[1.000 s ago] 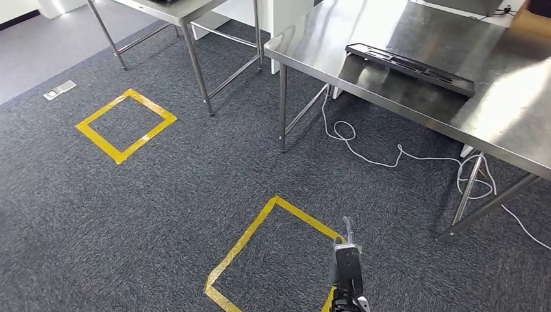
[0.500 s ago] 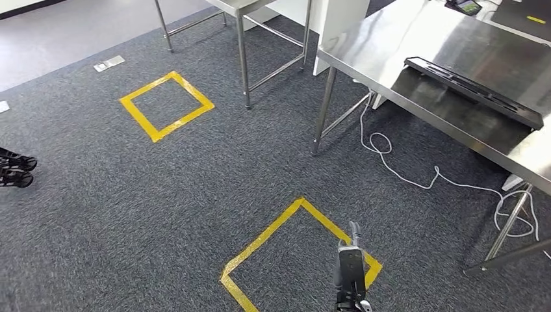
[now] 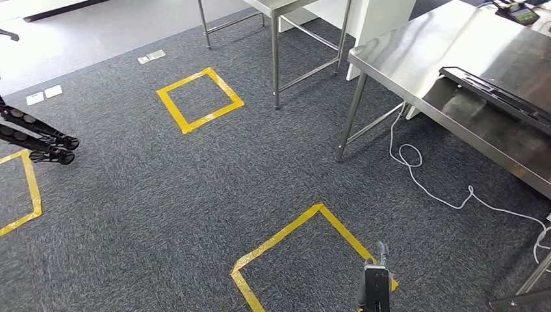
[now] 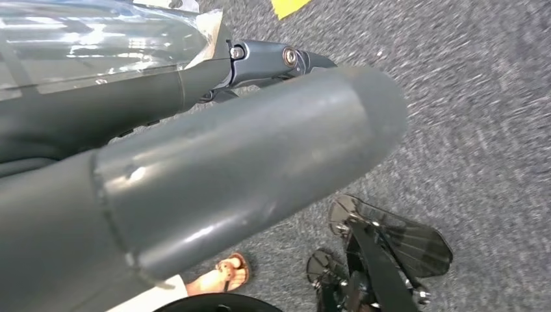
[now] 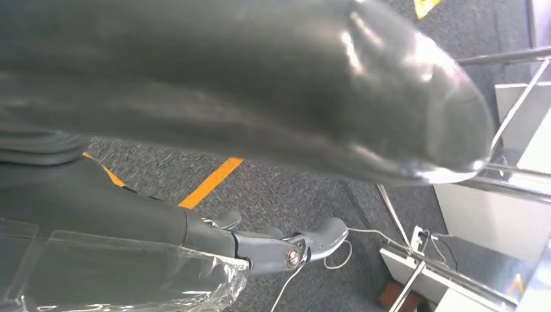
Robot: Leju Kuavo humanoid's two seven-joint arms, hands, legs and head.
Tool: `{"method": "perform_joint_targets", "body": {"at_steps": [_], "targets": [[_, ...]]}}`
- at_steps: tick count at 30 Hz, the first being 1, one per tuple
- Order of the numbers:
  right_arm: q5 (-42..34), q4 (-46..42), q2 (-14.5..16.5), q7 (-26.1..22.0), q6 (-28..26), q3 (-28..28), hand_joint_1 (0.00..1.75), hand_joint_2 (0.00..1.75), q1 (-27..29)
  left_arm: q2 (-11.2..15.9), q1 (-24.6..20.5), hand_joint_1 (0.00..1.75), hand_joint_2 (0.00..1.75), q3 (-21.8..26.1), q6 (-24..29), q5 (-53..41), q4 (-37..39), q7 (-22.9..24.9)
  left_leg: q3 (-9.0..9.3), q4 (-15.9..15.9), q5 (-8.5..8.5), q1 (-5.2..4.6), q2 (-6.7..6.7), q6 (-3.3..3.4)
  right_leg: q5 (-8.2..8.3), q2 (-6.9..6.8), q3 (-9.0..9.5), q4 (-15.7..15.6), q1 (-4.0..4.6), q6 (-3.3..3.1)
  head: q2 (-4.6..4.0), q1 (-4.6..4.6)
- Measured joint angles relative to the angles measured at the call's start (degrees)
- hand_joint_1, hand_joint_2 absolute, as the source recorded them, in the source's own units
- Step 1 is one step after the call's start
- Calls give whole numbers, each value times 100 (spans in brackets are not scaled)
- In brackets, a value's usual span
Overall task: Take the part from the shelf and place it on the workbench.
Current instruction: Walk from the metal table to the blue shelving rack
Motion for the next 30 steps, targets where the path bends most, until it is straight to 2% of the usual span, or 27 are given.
{"method": "perform_joint_targets", "body": {"at_steps": [1, 2, 3, 4, 5, 6, 7, 8, 10, 12, 14, 16, 17, 18, 19, 20, 21, 22, 23, 25, 26, 27, 29, 30], "targets": [[-19, -11, -1, -17, -35, -17, 0, 0, 39, 1, 4, 0, 0, -24, -23, -42, 0, -5, -114, 248, -78, 6, 33, -13, -5, -77, -4, 1, 13, -6, 0, 1], [-44, -34, -1, -43, -74, -33, 0, 0, 86, 5, 13, 0, 0, -52, -49, -79, 0, -7, -130, 298, -50, 9, 55, -19, -11, -150, -6, 2, 22, -12, 0, -1], [-73, -68, 1, -68, -110, -47, 0, 0, 140, 12, 22, 0, 0, -80, -72, -112, 0, -7, -29, 125, 71, 11, 85, -15, -19, -216, -3, 2, 27, -15, 0, -2], [-98, -107, 4, -89, -136, -56, 0, 0, 196, 21, 29, 0, 0, -107, -89, -138, 0, -3, 170, -221, 241, 9, 150, -1, -28, -275, 5, 2, 31, -15, 0, -2], [-115, -148, 7, -106, -155, -64, 0, 0, 248, 30, 31, 0, 0, -125, -96, -153, 0, 7, 402, -630, 387, -3, 273, 23, -40, -324, 15, 4, 45, -6, 0, -4], [-124, -187, 9, -114, -167, -70, 0, 0, 295, 38, 28, 0, 0, -136, -100, -162, 0, 24, 591, -960, 490, -20, 366, 53, -55, -364, 19, 5, 67, 14, 0, 0], [-122, -232, 13, -119, -174, -74, 0, 0, 336, 42, 25, 0, 0, -143, -95, -165, 0, 46, 704, -1167, 536, -40, 431, 82, -68, -402, 27, 7, 87, 35, 0, 7], [-109, -278, 21, -120, -179, -76, 0, 0, 372, 45, 25, 0, 0, -146, -90, -164, 0, 72, 740, -1249, 538, -63, 441, 107, -79, -441, 35, 7, 102, 58, 0, 14], [-51, -383, 57, -104, -179, -74, 0, 0, 419, 50, 32, 0, 0, -147, -72, -141, 0, 117, 737, -1286, 567, -68, 320, 162, -102, -514, 44, 14, 112, 105, 0, 24], [32, -460, 89, -69, -165, -67, 0, 0, 422, 53, 33, 0, 0, -146, -49, -93, 0, 138, 765, -1349, 618, -43, 219, 234, -226, -373, -33, 216, 101, 137, 0, 29], [103, -484, 98, -16, -134, -59, 0, 0, 404, 55, 26, 0, 0, -143, -26, -26, 0, 140, 773, -1376, 655, -29, 105, 283, -530, -106, -326, 859, 65, 115, 0, 47], [160, -469, 101, 33, -98, -43, 0, 0, 367, 57, 23, 0, 0, -131, -25, 47, 0, 140, 757, -1372, 670, -26, -40, 299, -783, 6, -684, 1571, 36, 113, 0, 63], [186, -457, 101, 46, -80, -36, 0, 0, 334, 56, 24, 0, 0, -122, -28, 76, 0, 140, 754, -1369, 674, -24, -114, 297, -787, 20, -756, 1696, 23, 146, 0, 66], [213, -444, 102, 59, -60, -28, 0, 0, 288, 53, 25, 0, 0, -113, -30, 100, 0, 140, 757, -1367, 679, -20, -187, 289, -702, 33, -722, 1604, 10, 196, 0, 70], [240, -433, 103, 73, -40, -18, 0, 0, 236, 48, 25, 0, 0, -103, -29, 122, 0, 140, 762, -1364, 684, -15, -259, 277, -546, 69, -584, 1301, -11, 254, 0, 71], [266, -422, 107, 86, -23, -3, 0, 0, 182, 42, 24, 0, 0, -95, -25, 139, 0, 140, 762, -1359, 690, -13, -328, 256, -372, 175, -395, 886, -42, 307, 0, 74], [290, -411, 114, 99, -11, 14, 0, 0, 134, 37, 16, 0, 0, -89, -19, 157, 0, 142, 755, -1338, 687, -23, -396, 225, -219, 284, -240, 503, -69, 333, 0, 74], [307, -400, 122, 111, -2, 31, 0, 0, 96, 34, 10, 0, 0, -84, -13, 175, 0, 144, 738, -1326, 686, -32, -457, 189, -114, 366, -133, 230, -88, 334, 0, 69], [316, -388, 133, 120, 4, 47, 0, 0, 66, 33, 8, 0, 0, -81, -6, 187, 0, 146, 717, -1319, 688, -37, -511, 153, -64, 415, -90, 94, -93, 313, 0, 62], [325, -372, 154, 129, 15, 79, 0, 0, 20, 34, 20, 0, 0, -77, 6, 202, 0, 151, 676, -1320, 706, -12, -597, 89, -20, 322, -70, 61, -86, 240, 0, 45], [332, -365, 166, 131, 28, 96, 0, 0, -3, 34, 31, 0, 0, -73, 17, 205, 0, 157, 645, -1275, 679, 5, -540, 66, 1, 271, -59, 53, -90, 200, 0, 40], [346, -360, 176, 133, 45, 110, 0, 0, -24, 33, 36, 0, 0, -67, 32, 214, 0, 169, 580, -1147, 595, 13, -424, 44, 20, 214, -48, 44, -96, 158, 0, 26], [385, -336, 193, 147, 91, 129, 0, 0, -62, 27, 23, 0, 0, -39, 78, 255, 0, 208, 300, -549, 242, 15, -111, 9, 35, 84, -52, 34, -84, 98, 0, -2], [408, -313, 196, 162, 118, 138, 0, 0, -90, 21, 13, 0, 0, -17, 104, 287, 0, 227, 109, -150, 51, 18, -24, -7, 30, 15, -58, 36, -68, 83, 0, -14]]}}
